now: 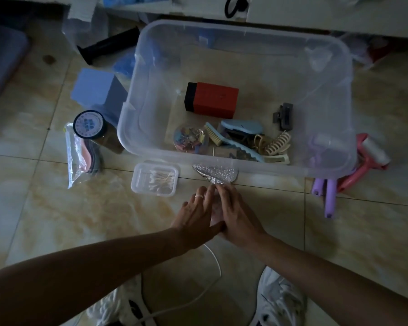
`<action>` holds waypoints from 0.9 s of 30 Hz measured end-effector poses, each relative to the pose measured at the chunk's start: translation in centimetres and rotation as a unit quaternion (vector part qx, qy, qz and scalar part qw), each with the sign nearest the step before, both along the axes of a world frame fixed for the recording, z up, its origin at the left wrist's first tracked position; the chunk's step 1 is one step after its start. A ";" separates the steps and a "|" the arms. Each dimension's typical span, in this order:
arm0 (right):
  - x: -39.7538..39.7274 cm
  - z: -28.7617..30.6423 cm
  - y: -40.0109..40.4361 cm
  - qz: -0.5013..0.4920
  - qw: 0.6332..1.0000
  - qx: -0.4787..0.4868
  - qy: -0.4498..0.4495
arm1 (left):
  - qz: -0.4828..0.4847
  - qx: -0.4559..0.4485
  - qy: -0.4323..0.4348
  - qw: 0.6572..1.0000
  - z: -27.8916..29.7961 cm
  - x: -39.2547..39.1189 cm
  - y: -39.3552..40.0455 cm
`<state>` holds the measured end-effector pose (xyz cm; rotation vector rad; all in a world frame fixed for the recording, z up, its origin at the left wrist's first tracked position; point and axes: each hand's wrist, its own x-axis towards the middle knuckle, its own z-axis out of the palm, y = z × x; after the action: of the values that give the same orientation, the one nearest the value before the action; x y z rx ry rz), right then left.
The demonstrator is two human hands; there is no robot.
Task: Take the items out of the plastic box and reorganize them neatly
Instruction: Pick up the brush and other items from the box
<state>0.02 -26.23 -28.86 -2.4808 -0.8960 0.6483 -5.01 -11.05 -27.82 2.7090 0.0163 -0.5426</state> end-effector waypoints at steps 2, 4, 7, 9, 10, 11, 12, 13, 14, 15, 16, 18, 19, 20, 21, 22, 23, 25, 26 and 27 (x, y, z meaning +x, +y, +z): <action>0.0 0.5 0.2 -0.003 1.000 -0.022 -0.001 | 0.002 0.000 0.020 1.000 0.6 0.2 0.0; -0.1 1.9 0.7 -0.007 0.998 -0.065 -0.003 | 0.010 0.005 0.050 0.999 2.1 0.5 -0.2; -0.2 7.3 1.4 0.028 0.992 -0.123 0.021 | -0.004 0.039 0.116 0.992 6.5 0.8 -1.3; 0.2 12.6 1.4 0.062 0.987 -0.135 0.054 | -0.037 0.068 0.116 0.990 10.8 1.2 -1.9; 0.8 15.2 1.3 0.083 0.986 -0.131 0.066 | -0.051 0.071 0.100 0.991 13.3 1.8 -1.9; 1.8 17.8 1.2 0.102 0.984 -0.125 0.073 | -0.062 0.062 0.080 0.993 15.6 2.4 -1.7; 3.1 19.9 1.2 0.112 0.984 -0.115 0.073 | -0.064 0.043 0.054 0.996 18.1 3.4 -1.4; 4.5 21.5 1.2 0.113 0.986 -0.104 0.065 | -0.058 0.027 0.028 0.998 20.0 4.6 -1.0; 6.3 22.9 1.6 0.110 0.988 -0.098 0.049 | -0.044 0.014 -0.003 0.999 21.4 6.3 -0.5; 8.3 24.0 2.1 0.105 0.990 -0.095 0.023 | -0.020 0.001 -0.036 0.999 22.2 8.2 0.2; 10.4 24.8 2.7 0.094 0.992 -0.086 0.001 | 0.005 -0.011 -0.063 0.998 22.6 10.3 0.8; 14.3 25.4 4.1 0.059 0.996 -0.060 0.008 | 0.037 -0.020 -0.105 0.994 21.6 14.2 2.7; 16.1 24.9 4.8 0.039 0.998 -0.043 0.027 | 0.042 -0.017 -0.112 0.993 20.4 15.8 3.8; 17.9 23.6 5.4 0.022 0.998 -0.029 0.041 | 0.037 -0.003 -0.100 0.994 18.9 17.3 5.0; 19.5 21.8 5.9 0.009 0.999 -0.026 0.041 | 0.024 0.022 -0.072 0.997 17.0 18.4 6.4; 20.9 19.5 6.3 0.002 0.999 -0.041 0.029 | 0.007 0.060 -0.033 0.998 15.4 19.4 7.5; 22.1 16.9 6.7 0.004 0.997 -0.072 0.018 | -0.017 0.099 0.013 0.995 14.0 20.1 8.5; 23.3 11.9 6.9 0.022 0.989 -0.143 0.033 | -0.061 0.147 0.112 0.981 11.8 20.7 9.8; 23.3 9.9 6.9 0.031 0.983 -0.170 0.064 | -0.073 0.150 0.156 0.974 11.1 20.7 10.0; 23.1 8.4 6.8 0.042 0.976 -0.191 0.099 | -0.073 0.143 0.196 0.967 10.5 20.6 10.1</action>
<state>23.17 -19.45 -20.45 -2.6524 -0.8705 1.1714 15.55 -0.97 -17.32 2.8419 0.0001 -1.1962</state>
